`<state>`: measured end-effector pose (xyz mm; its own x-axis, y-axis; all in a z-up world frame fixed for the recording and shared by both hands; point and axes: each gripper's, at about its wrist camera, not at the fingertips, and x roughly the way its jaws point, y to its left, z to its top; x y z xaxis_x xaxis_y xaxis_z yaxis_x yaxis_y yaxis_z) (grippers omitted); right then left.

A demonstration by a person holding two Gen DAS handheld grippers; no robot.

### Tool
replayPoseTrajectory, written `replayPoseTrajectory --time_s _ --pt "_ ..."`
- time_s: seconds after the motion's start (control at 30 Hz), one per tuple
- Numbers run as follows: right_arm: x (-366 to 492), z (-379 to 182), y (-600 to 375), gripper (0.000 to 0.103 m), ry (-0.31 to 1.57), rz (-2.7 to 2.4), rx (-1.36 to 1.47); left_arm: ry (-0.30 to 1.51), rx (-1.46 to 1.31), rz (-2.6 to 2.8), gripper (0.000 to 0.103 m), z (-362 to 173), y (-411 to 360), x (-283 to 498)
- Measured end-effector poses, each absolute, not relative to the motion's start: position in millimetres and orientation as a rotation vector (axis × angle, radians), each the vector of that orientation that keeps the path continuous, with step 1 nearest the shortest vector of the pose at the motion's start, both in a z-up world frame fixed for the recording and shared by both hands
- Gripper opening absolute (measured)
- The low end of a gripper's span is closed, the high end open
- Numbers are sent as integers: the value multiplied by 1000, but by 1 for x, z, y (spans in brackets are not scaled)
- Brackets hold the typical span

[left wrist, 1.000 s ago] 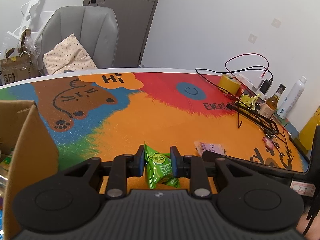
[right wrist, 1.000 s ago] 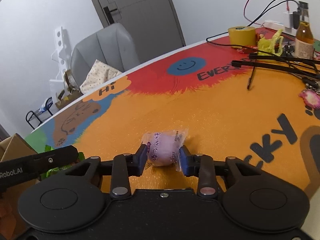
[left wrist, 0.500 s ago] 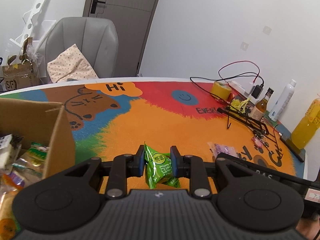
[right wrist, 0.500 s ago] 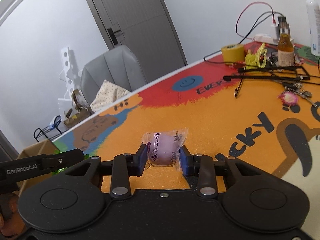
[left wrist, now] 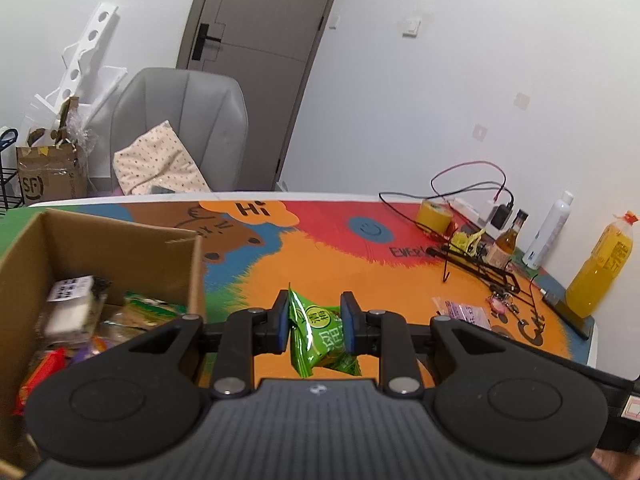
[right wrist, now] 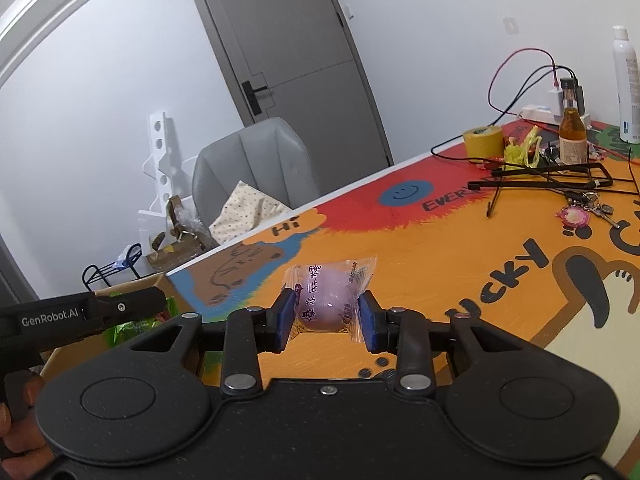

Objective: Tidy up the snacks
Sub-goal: 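Carry the green candy and pink pastry over the cardboard box with both tools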

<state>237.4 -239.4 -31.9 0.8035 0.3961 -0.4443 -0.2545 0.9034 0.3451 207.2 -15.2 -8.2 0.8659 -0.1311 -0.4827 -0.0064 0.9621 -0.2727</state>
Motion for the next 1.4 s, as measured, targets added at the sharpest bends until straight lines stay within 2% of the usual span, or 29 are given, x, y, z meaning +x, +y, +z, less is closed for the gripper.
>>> replayPoseTrajectory --time_s 0.67,0.93,1.17,1.3,1.4 --pt "187 -15 -174 33 479 494 258 425 -300 39 24 13 60 121" --pt "181 -7 -148 33 470 545 233 424 -323 94 25 10 84 114" --pt "185 -6 -127 33 493 586 243 488 -321 121 26 -15 102 129" --pt "187 -7 -119 32 534 592 246 491 -303 122 31 -21 103 131" --pt "188 -7 -113 32 551 604 232 479 -323 99 39 -22 105 131"
